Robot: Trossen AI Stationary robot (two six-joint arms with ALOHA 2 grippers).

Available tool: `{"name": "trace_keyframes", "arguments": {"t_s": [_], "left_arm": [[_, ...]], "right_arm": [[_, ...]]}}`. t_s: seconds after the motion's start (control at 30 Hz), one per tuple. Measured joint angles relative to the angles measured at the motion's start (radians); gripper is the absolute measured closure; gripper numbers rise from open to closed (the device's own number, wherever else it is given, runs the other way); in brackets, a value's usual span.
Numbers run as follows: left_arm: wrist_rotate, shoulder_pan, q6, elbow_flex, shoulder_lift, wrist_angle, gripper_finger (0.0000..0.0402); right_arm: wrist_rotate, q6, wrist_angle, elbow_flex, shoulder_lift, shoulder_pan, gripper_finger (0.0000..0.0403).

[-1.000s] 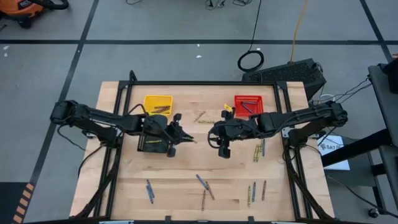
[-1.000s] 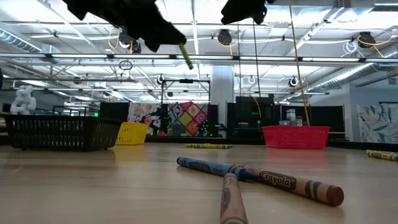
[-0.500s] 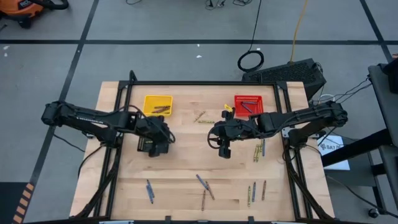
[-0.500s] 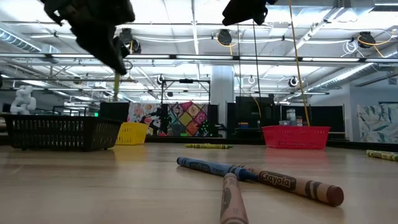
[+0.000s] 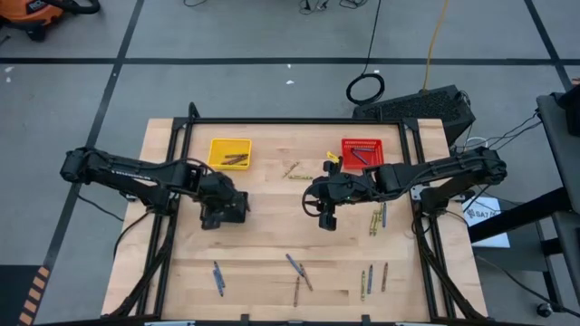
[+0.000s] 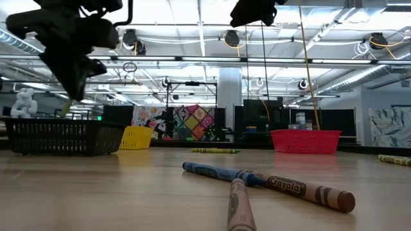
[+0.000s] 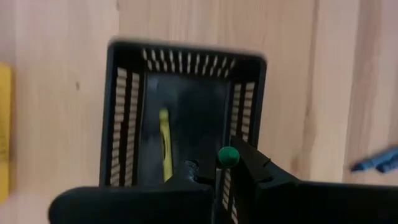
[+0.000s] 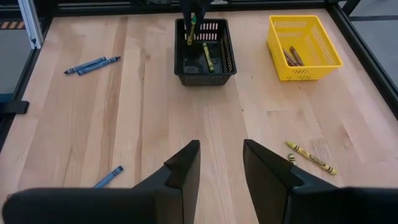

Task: Sort crayons
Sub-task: Put the green crayon into the black bin

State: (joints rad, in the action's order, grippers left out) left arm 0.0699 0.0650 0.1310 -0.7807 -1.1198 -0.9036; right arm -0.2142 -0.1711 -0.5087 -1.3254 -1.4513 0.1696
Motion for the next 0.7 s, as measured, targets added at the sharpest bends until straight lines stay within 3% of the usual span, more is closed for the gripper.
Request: {"name": "trace_keyframes", "arguments": {"t_s": [0.7], "left_arm": [[0.001, 0.000, 0.021, 0.000, -0.031, -0.067, 0.0382]], "right_arm": [[0.000, 0.000, -0.004, 0.000, 0.000, 0.000, 0.0293]]}}
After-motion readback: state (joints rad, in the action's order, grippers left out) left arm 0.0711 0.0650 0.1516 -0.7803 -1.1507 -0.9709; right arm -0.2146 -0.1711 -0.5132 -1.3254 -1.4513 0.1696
